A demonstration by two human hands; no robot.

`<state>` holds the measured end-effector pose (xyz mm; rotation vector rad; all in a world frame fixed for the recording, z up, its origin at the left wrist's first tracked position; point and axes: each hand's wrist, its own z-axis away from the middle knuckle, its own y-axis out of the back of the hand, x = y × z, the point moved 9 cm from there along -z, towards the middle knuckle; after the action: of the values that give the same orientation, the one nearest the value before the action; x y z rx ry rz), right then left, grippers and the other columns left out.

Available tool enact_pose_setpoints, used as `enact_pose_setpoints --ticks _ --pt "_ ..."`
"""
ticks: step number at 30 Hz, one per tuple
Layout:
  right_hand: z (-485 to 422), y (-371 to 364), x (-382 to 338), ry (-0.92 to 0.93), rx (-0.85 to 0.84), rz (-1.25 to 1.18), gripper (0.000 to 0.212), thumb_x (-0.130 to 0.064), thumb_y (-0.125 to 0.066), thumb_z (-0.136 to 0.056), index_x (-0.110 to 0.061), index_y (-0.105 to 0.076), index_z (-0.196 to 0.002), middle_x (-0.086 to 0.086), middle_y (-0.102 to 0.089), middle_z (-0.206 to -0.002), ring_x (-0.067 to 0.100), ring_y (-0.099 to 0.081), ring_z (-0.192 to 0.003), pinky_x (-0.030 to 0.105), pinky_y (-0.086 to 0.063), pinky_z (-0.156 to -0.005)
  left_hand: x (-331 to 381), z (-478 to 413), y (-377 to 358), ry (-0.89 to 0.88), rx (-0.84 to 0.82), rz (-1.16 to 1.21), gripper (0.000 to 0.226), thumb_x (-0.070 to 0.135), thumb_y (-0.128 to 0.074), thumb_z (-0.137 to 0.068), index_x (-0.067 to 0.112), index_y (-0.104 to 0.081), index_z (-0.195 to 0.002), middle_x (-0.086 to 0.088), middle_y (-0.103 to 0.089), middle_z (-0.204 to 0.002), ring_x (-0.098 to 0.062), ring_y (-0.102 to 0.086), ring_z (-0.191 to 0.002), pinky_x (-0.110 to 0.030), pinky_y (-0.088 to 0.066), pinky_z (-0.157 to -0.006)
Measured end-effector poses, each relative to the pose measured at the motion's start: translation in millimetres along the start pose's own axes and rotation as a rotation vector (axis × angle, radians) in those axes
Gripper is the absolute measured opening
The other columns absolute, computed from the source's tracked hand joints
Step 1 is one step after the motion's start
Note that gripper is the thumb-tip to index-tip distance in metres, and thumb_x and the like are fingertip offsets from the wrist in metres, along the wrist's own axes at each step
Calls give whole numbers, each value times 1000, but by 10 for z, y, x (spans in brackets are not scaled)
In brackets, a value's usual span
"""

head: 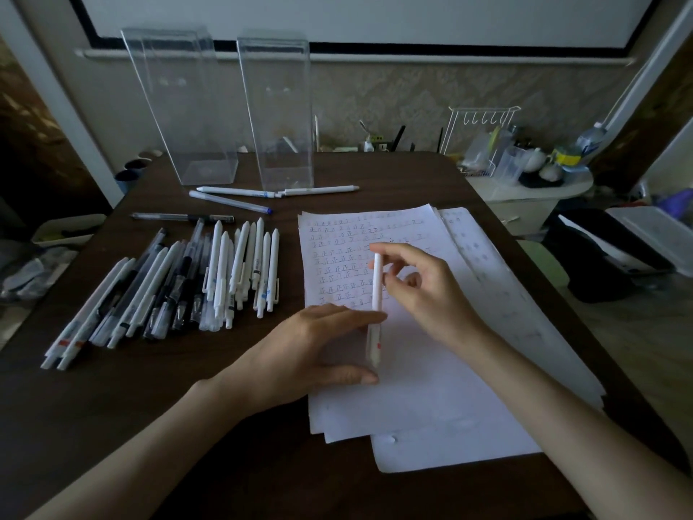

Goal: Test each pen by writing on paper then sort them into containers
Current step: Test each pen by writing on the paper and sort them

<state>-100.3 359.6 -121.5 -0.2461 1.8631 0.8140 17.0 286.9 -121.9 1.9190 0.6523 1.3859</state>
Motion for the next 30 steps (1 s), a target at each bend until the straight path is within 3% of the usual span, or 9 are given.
enact_pose_setpoints --ticks 3,6,11,16,21,25,28,30 --pt "6 -10 0 0 -12 -12 37 -5 -54 -91 -30 -60 -117 -2 -63 -108 4 -53 -87 14 -46 -68 19 0 33 -33 51 -19 54 48 -57 -84 27 -49 -133 5 -59 -115 0 -53 -106 -22 -46 -87" --pt "12 -13 -11 5 -24 -44 37 -3 -52 -90 -29 -63 -115 -2 -65 -105 8 -54 -81 17 -45 -66 52 15 63 -49 80 22 55 48 -60 -83 25 -49 -133 5 -59 -116 -1 -53 -108 -23 -46 -89" --pt "28 -80 -29 37 -64 10 39 -4 -53 -91 -29 -61 -118 -2 -64 -111 6 -53 -90 12 -43 -71 71 29 74 -56 77 20 61 50 -65 -78 24 -52 -131 6 -56 -123 -1 -50 -115 -21 -43 -96" --pt "33 -102 -44 53 -79 52 39 -5 -54 -91 -29 -59 -122 -4 -61 -111 3 -52 -93 10 -44 -74 105 28 76 -90 114 -38 56 48 -62 -82 13 -58 -126 0 -62 -114 -7 -55 -105 -25 -47 -88" --pt "24 -97 -18 41 -82 45 41 -8 -54 -91 -30 -57 -125 2 -63 -112 3 -51 -91 12 -42 -74 66 8 47 -75 78 -84 70 55 -67 -74 19 -51 -132 3 -60 -123 -7 -51 -115 -17 -32 -102" --pt "45 -93 -27 55 -91 45 43 -9 -55 -90 -35 -56 -124 5 -61 -111 7 -52 -88 12 -42 -74 81 11 51 -99 105 -120 61 51 -62 -80 13 -56 -127 -3 -63 -120 -15 -58 -108 -32 -41 -95" --pt "49 -109 -51 62 -107 57 47 -9 -55 -91 -41 -52 -125 4 -60 -110 11 -51 -83 12 -43 -73 98 13 73 -119 130 -200 58 50 -59 -82 11 -57 -126 -4 -63 -121 -14 -58 -109 -29 -42 -96" --pt "29 -119 -72 63 -106 32 50 -5 -53 -92 -38 -47 -130 -3 -60 -115 5 -52 -87 13 -44 -73 29 11 162 -64 152 -262 63 55 -53 -83 12 -54 -129 -4 -61 -124 -10 -52 -114 -23 -36 -102"
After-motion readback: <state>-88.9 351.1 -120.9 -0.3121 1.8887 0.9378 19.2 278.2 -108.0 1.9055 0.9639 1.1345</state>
